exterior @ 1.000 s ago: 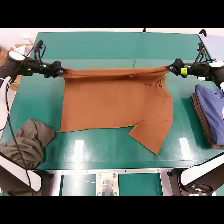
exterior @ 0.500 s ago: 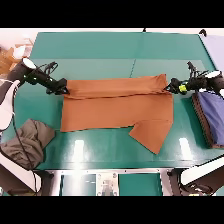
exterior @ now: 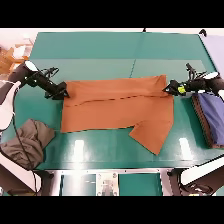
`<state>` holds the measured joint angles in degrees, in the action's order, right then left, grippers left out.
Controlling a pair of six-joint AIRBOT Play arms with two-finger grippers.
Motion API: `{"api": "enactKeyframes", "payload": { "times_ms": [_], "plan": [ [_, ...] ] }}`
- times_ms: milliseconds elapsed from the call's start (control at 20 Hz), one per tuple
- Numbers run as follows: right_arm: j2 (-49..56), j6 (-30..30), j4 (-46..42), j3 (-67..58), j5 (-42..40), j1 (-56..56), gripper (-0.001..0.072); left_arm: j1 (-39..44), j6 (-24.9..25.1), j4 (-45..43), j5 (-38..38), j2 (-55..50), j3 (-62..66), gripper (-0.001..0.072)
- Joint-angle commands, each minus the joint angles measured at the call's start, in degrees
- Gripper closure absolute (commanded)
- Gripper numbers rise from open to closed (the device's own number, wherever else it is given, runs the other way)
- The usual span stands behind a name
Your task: Fold the shirts.
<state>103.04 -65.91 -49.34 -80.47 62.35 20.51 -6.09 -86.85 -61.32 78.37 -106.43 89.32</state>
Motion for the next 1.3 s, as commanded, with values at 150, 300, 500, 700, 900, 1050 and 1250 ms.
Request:
{"api": "enactKeyframes", "payload": {
  "times_ms": [150,300,500,700,900,1050,1250],
  "plan": [
    [-6.2,-6.1,-1.0,-3.5,9.0,4.7,0.0443,-2.9,-1.6,-0.1,7.3,4.0,1.3,0.0155],
    [-18.0,-8.9,-5.4,7.2,11.0,10.0,0.0436,-4.9,-1.6,-2.8,9.6,14.2,-5.4,0.0299],
    [-37.5,-14.9,-5.4,33.8,8.2,19.3,0.0347,-4.8,-2.1,-4.0,-0.7,36.9,-29.4,0.0199],
    [-46.7,-16.6,-5.3,53.7,6.8,22.8,0.0309,-4.8,-4.6,-2.4,-10.2,54.4,-52.2,0.0142],
    [-46.9,-15.1,-5.3,61.4,2.1,20.3,0.0276,-4.8,-0.7,11.0,-19.0,56.7,-66.4,0.0142],
    [-46.8,-15.1,-5.2,62.3,-0.6,15.6,0.0276,-0.9,0.3,14.5,-30.6,56.7,-71.7,0.0143],
    [-46.8,-16.3,-1.8,62.2,-3.9,8.7,0.0275,4.8,0.0,19.8,-42.2,52.4,-72.8,0.0143]
  ]
}}
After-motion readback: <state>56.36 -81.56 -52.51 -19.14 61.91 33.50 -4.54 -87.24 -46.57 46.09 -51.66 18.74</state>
